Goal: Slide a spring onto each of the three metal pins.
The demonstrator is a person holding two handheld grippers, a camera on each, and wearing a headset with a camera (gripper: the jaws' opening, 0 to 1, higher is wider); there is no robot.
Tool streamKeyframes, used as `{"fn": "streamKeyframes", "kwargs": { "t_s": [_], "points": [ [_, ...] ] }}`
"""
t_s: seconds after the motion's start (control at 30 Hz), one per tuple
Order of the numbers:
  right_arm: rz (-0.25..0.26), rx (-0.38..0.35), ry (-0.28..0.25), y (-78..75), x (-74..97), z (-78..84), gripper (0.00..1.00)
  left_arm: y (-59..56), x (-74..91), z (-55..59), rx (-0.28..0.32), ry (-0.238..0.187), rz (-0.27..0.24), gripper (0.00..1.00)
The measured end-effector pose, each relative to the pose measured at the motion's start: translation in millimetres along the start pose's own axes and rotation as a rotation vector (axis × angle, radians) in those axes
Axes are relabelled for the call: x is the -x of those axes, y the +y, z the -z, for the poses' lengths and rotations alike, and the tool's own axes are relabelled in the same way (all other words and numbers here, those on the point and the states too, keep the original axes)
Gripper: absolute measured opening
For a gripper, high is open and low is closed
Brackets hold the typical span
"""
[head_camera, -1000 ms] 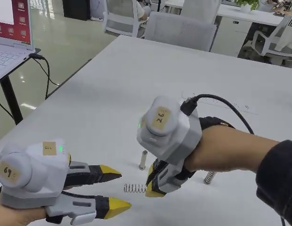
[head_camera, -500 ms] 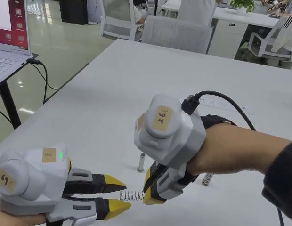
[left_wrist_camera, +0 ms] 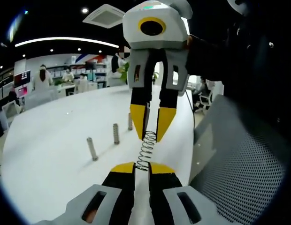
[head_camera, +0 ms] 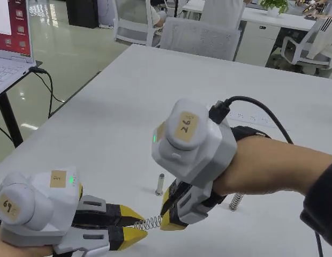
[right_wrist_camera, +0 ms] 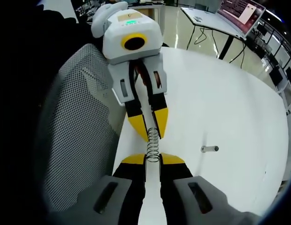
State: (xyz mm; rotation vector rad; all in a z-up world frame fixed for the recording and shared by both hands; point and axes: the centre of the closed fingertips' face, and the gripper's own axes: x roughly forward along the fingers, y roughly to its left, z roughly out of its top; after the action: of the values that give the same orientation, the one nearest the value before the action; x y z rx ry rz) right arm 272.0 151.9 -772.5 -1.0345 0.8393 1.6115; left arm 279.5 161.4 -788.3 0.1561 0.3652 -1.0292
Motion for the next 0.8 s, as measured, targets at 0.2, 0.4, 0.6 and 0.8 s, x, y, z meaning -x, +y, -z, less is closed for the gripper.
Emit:
{"fn": "streamKeyframes", "kwargs": {
  "t_s": [0.2, 0.4, 0.6, 0.8],
  "points": [
    [0.016, 0.009, -0.039, -1.6, 5.6, -13.0, 0.07, 1.2, -0.1, 0.1, 0.010, -0.002, -0.001, 0.03],
    [0.026, 0.029, -0.059, -0.8, 7.2, -23.0, 0.07, 0.9, -0.2, -0.3, 0.016, -0.006, 0.002, 0.02],
    [0.034, 0.044, -0.087, -1.1, 9.2, -33.7, 0.07, 1.4, 0.5, -2.8, 0.025, -0.020, -0.001, 0.02],
    [0.040, 0.056, -0.082, -2.6, 9.2, -32.8, 0.08, 3.9, 1.8, -3.8, 0.040, -0.031, -0.012, 0.02]
  ]
}}
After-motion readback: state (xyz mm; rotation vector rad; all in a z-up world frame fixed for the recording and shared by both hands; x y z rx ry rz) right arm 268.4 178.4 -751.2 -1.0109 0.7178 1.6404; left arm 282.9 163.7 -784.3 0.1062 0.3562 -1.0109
